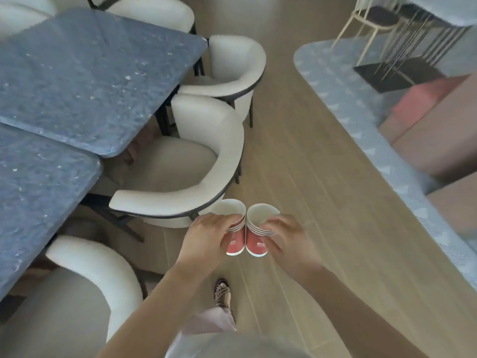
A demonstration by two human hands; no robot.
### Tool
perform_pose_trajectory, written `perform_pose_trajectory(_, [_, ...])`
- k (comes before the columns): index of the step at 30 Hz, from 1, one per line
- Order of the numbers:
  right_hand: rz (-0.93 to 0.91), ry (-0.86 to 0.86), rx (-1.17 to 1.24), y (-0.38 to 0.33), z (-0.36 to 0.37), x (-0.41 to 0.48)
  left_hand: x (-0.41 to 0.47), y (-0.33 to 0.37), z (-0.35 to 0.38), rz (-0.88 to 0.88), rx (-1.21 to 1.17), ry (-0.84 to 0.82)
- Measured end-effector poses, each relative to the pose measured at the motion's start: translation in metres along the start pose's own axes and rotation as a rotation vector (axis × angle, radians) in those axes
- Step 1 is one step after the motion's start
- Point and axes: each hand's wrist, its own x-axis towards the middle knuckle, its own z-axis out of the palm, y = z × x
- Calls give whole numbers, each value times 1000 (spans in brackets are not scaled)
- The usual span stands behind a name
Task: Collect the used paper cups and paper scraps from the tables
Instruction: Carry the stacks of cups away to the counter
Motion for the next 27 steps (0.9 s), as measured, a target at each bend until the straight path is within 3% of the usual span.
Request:
perform_pose_trajectory(14, [198,132,-3,86,-28,114,183,-6,38,178,-30,-156])
perform_pose_trajectory(27, [224,130,-17,278,-112,295,446,49,129,144,10,-241])
